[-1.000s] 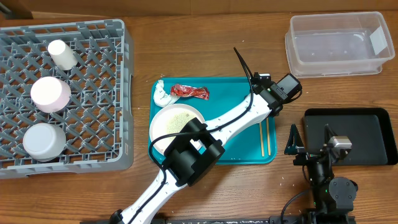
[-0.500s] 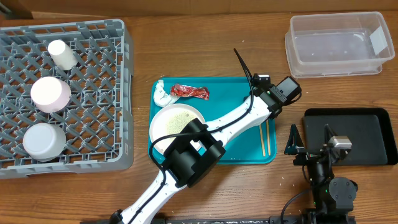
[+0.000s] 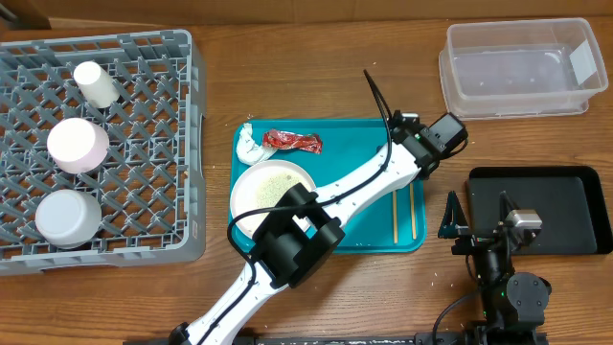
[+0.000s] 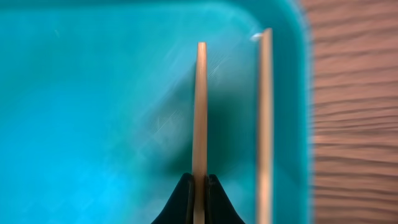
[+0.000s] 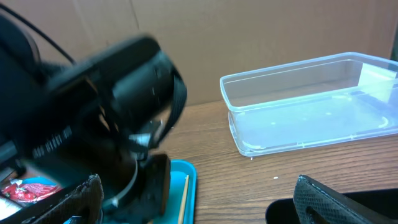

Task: Sort waste into correct bins and load items into the dishwasher
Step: 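Close the left gripper on one chopstick and lift it, then carry the chopstick left and drop it into the dish rack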

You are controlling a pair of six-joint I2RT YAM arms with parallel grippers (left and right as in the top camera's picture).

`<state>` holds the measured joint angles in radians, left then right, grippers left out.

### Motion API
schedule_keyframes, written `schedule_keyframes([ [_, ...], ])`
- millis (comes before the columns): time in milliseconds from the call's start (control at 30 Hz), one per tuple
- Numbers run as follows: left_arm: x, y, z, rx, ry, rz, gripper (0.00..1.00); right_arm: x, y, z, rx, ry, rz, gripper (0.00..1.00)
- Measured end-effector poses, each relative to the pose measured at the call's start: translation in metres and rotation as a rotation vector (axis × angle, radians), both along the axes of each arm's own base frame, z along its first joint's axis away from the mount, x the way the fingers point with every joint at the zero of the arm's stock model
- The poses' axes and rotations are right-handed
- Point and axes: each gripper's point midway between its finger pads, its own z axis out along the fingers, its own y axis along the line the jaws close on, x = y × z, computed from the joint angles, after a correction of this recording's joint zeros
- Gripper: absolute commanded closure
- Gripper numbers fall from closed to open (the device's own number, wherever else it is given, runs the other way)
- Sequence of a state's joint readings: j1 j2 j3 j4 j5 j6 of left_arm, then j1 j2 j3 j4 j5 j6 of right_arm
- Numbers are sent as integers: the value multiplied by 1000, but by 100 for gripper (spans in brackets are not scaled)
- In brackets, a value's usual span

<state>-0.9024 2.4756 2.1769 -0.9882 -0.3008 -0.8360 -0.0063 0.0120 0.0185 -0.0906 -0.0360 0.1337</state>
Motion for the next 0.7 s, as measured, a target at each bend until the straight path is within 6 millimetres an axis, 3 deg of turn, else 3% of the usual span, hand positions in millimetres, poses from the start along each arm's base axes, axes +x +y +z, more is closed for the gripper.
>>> schedule_keyframes([
  [200, 6, 7, 51, 1, 6, -7, 96, 0, 0, 0, 0, -1, 0, 0],
  [333, 11, 38, 89, 50, 37, -39, 96, 0, 0, 0, 0, -1, 0, 0],
  [500, 28, 114, 129, 136, 92, -7, 96, 0, 0, 0, 0, 0, 0, 0],
  [700, 79, 204, 152, 95, 98, 4, 96, 0, 0, 0, 0, -1, 0, 0],
])
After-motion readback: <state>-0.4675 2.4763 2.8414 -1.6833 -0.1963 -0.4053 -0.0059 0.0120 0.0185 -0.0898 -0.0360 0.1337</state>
